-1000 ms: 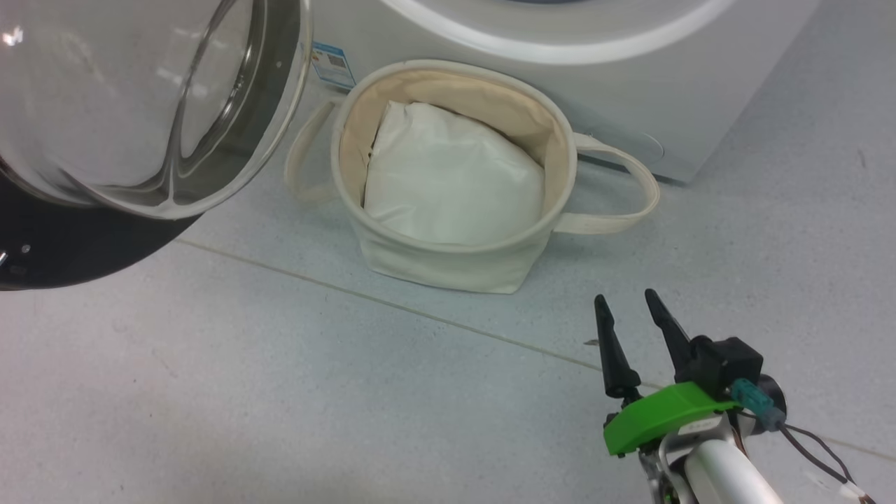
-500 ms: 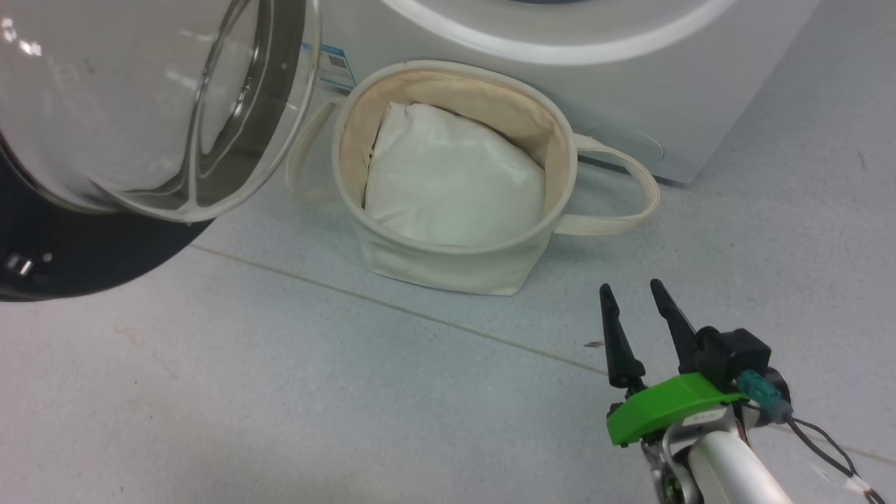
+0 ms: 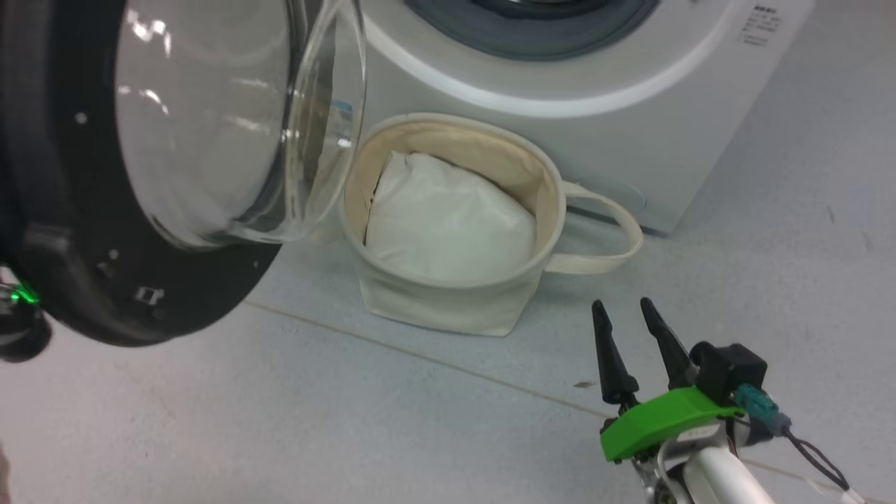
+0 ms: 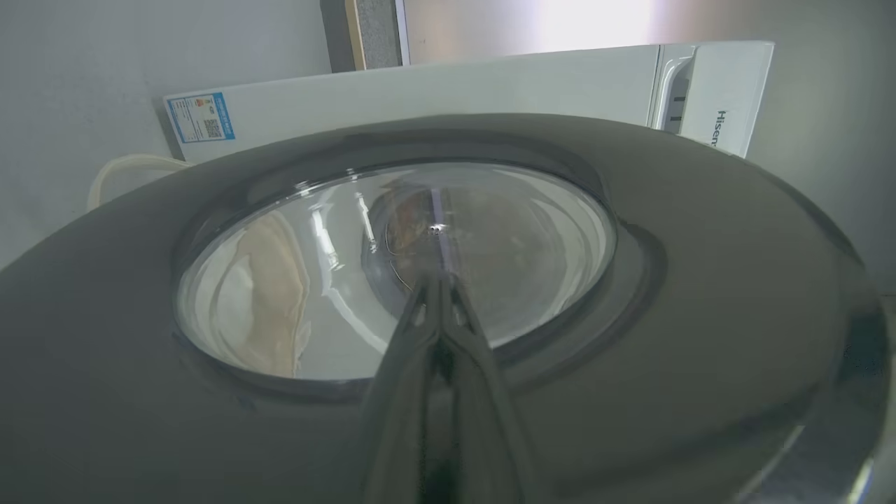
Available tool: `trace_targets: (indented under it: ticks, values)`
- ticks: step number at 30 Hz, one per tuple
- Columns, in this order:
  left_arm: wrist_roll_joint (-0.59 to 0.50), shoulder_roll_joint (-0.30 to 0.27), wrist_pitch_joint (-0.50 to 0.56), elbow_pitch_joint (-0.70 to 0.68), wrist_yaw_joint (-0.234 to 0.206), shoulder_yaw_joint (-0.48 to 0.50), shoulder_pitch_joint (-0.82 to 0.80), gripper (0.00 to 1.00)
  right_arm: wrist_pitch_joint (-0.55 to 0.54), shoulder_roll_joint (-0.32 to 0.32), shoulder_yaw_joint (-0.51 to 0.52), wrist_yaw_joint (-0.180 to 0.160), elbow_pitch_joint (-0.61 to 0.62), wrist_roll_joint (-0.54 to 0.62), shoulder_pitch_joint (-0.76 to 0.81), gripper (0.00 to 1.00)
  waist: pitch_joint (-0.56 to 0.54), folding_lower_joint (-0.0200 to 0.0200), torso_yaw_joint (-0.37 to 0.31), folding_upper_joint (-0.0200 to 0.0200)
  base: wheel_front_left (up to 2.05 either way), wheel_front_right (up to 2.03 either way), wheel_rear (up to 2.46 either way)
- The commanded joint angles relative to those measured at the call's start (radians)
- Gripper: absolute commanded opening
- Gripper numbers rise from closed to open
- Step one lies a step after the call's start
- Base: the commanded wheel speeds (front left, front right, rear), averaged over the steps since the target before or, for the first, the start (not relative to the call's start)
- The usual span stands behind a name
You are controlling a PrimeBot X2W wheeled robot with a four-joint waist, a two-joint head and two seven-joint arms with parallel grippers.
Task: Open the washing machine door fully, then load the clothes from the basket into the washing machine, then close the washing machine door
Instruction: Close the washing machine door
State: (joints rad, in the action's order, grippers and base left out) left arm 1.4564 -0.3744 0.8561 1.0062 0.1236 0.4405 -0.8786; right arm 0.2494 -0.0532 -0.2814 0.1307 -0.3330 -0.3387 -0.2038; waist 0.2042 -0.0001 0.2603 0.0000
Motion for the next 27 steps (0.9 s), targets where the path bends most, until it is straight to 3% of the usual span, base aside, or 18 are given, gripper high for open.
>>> trace_targets:
  ticks: [1, 10, 27]
  values:
    - [0.021, -0.027, 0.041, -0.06, 0.007, 0.009, 0.006, 0.0, 0.012, 0.003, -0.021, 0.0, 0.028, -0.019, 0.016, 1.0, -0.034, 0.0001, -0.006, 0.0, 0.0, 0.0, 0.0]
    - [0.037, 0.078, 0.104, -0.151, 0.007, -0.027, 0.068, 0.0, 0.012, 0.003, -0.036, 0.0, 0.028, -0.046, 0.039, 1.0, -0.077, 0.0001, -0.033, 0.0, 0.0, 0.0, 0.0]
    - [0.105, 0.234, 0.213, -0.261, -0.01, -0.051, 0.11, 0.0, 0.012, 0.003, -0.038, 0.0, 0.037, -0.071, 0.047, 1.0, -0.094, 0.0001, -0.153, 0.0, 0.0, 0.0, 0.0]
